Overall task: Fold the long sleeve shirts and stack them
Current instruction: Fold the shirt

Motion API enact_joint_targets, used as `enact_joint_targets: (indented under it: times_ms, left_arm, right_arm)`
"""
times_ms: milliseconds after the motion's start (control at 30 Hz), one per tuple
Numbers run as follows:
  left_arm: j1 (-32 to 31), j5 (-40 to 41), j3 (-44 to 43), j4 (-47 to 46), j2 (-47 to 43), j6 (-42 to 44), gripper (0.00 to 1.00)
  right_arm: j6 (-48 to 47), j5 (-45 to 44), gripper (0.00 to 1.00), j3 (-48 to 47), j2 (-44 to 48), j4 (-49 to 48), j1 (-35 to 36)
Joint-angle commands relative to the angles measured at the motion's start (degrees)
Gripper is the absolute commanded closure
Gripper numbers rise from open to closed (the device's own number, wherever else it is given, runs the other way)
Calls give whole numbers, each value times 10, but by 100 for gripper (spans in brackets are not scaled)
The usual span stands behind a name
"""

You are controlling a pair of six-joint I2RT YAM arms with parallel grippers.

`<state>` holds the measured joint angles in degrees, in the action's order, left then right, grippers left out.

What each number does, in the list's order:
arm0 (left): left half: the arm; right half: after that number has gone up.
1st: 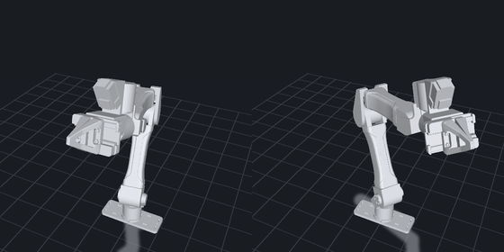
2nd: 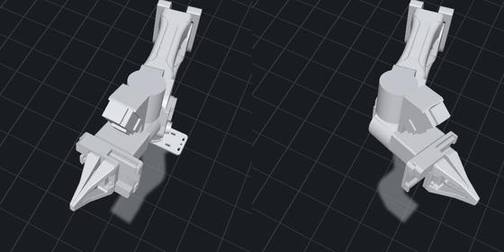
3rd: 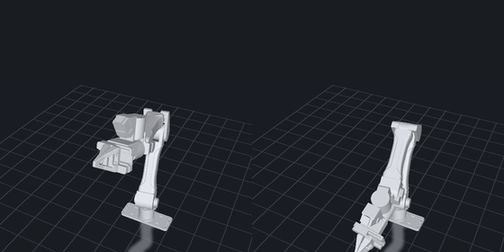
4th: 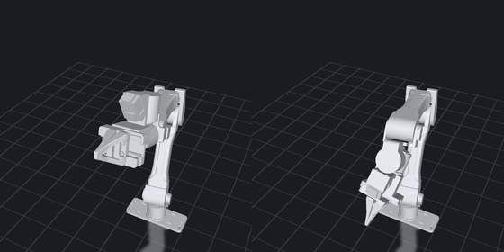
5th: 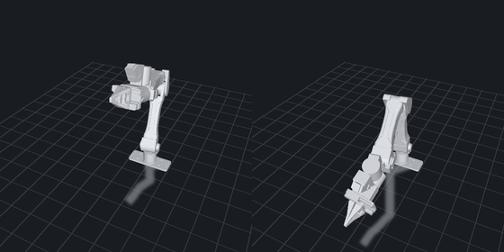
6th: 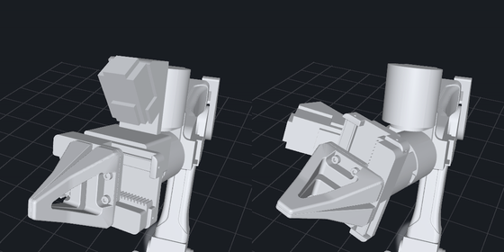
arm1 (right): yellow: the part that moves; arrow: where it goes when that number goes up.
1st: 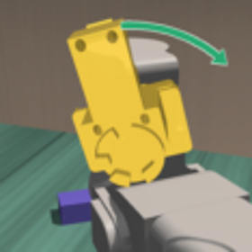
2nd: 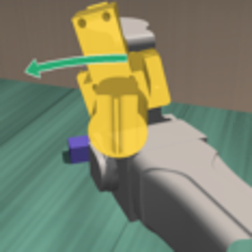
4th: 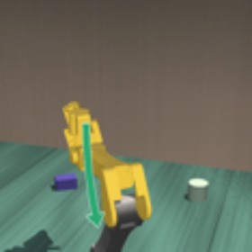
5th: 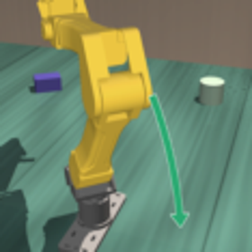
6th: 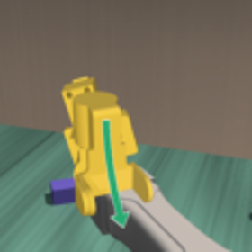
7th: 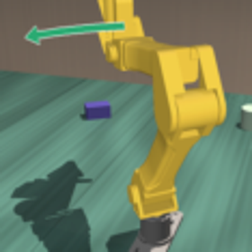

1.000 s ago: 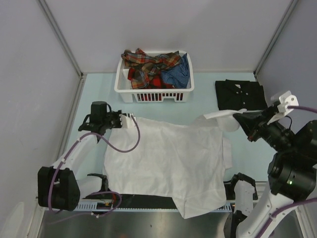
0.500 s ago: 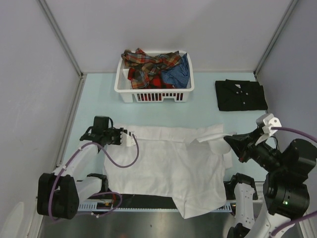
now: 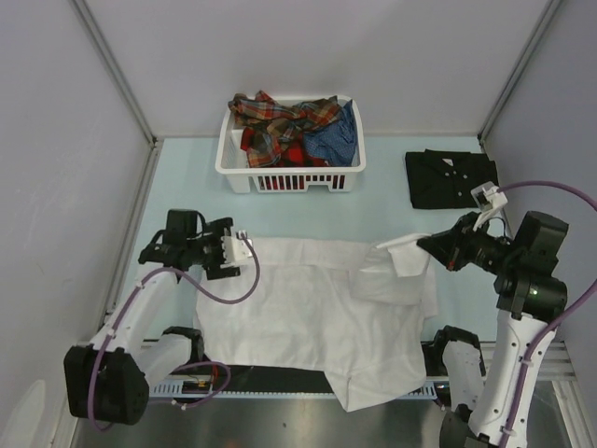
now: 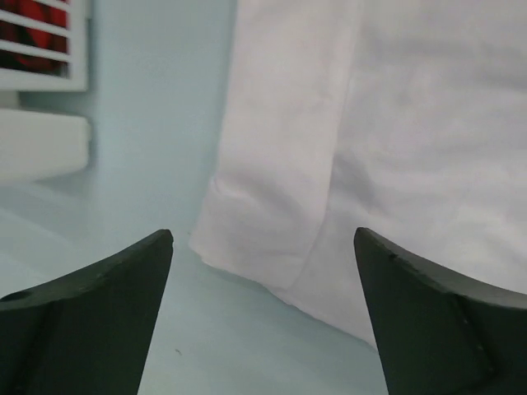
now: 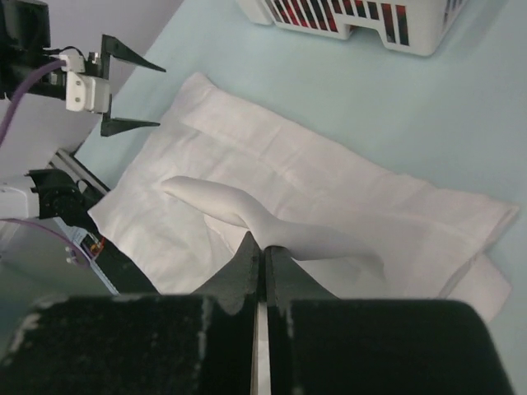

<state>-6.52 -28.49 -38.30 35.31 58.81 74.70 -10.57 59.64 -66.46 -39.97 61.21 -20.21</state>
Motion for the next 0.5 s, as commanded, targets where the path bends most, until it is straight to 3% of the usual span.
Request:
enact_joint_targets:
  times_ms: [0,67,100,167,200,267,300,400,467]
  left_arm:
    - [-6,-143,-77,4,-68,-145,1]
    - [-41,-153,-93,-22,-106,-239,1]
    - [-97,-135,-93,-71,-123,-310,1]
    - [-167,-47,-85,-123,-158,-361,1]
    - [-244,-6,-82,-165,-165,-386,1]
    - [-327,105,-78,-196,-171,-389,0]
    - [-409,140,-76,-219,-171,-370,1]
    - [-552,274,-56,-279,-156,-303,1]
    - [-605,338,-37,-311,-143,-269,0]
  right_arm:
    - [119,15,100,53,4,-161,48]
    - [190,-18,100,91,5,-236,108]
    - [210,-32,100,100,2,-258,132]
    - [266,-76,100,122,-12,-313,200]
    - [282,-91,100,127,-19,-328,233]
    - [308,-129,100,132,-34,-365,285]
    - [326,-144,100,130,-51,-372,332]
    - [400,-146,100,153,-59,-435,351]
    - [431,-149,100,161,-65,-455,358]
